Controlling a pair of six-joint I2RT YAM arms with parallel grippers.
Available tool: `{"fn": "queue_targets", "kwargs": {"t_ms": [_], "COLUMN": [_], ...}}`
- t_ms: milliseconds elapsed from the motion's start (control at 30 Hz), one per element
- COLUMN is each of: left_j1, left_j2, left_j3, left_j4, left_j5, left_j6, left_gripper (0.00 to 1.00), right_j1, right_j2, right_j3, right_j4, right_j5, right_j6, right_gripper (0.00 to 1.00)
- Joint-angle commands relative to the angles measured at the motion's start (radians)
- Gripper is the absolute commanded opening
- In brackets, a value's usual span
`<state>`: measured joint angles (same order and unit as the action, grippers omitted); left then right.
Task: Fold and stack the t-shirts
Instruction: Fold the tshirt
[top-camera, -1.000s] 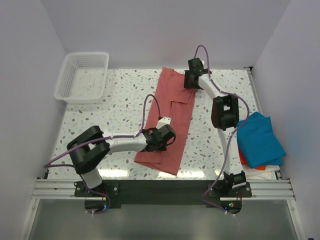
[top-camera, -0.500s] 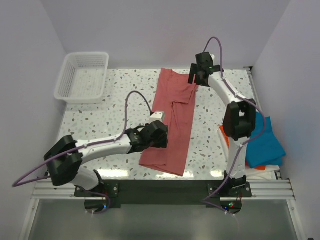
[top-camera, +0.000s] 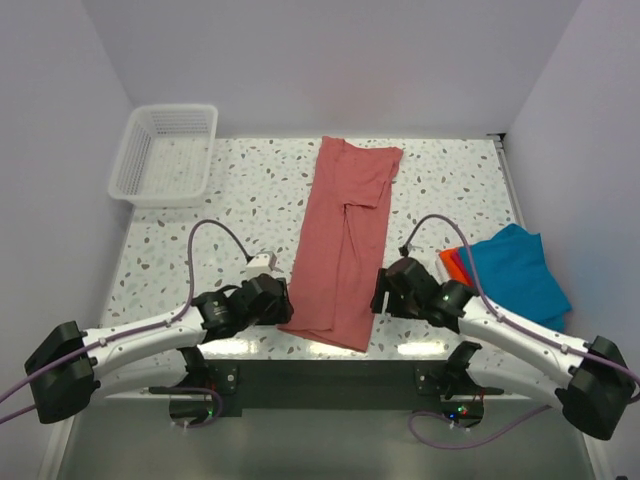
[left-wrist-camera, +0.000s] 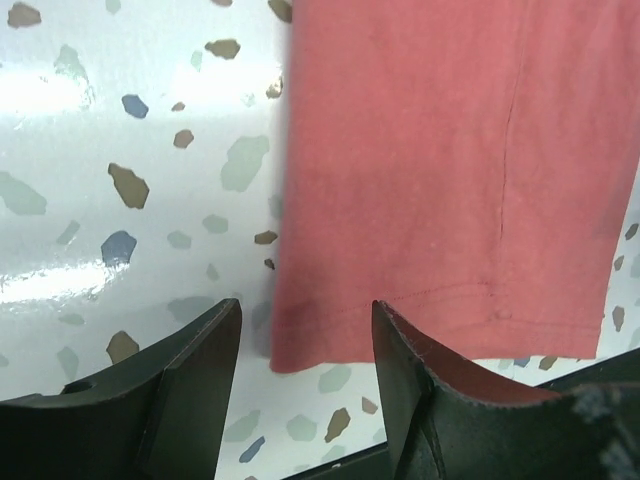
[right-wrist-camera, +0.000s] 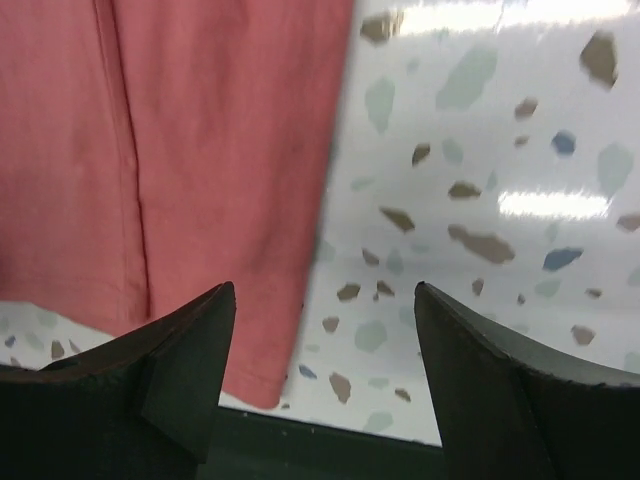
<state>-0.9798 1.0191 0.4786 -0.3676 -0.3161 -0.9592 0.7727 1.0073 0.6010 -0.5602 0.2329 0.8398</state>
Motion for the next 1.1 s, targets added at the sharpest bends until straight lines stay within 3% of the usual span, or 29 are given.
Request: {"fn": "queue_targets", "kwargs": {"t_ms": [0, 400, 700, 867, 967, 1067], "left_j1": [0.001, 0.0, 0.0, 0.0, -0.006, -0.017], "left_j2": [-0.051, -0.024, 0.01, 0.032, 0.047, 0.062], "left_j3": [-0.041, -0.08, -0.124, -0.14, -0.15, -0.169], "left_j4": [0.042, 0.024, 0.071, 0.107, 0.134, 0.157], "left_j5": [0.035, 0.054, 0.061, 0.081, 0.106, 0.127], "left_j6": [-0.01, -0.029, -0.021, -0.016, -0.018, -0.026], "left_gripper": [0.59, 0.57, 0.56, 0.5, 0.43, 0.35], "right_j1": [0.098, 0.388, 0.424, 0.425, 0.428, 0.428], "right_j2": [-0.113, 0.019, 0.079, 0.105, 0.117, 0.131], "right_j3": [-0.064, -0.112, -0.156, -0.181, -0.193, -0.199], "right_j4": [0.011, 0.046, 0.137, 0.178, 0.187, 0.186], "right_j5": [0.017, 0.078, 0.088, 0.088, 0.085, 0.077], "right_j6": [0.217, 0.499, 0.578, 0.602, 0.604, 0.593], "right_gripper": [0.75, 0.66, 0.64, 0.62, 0.54, 0.39]}}
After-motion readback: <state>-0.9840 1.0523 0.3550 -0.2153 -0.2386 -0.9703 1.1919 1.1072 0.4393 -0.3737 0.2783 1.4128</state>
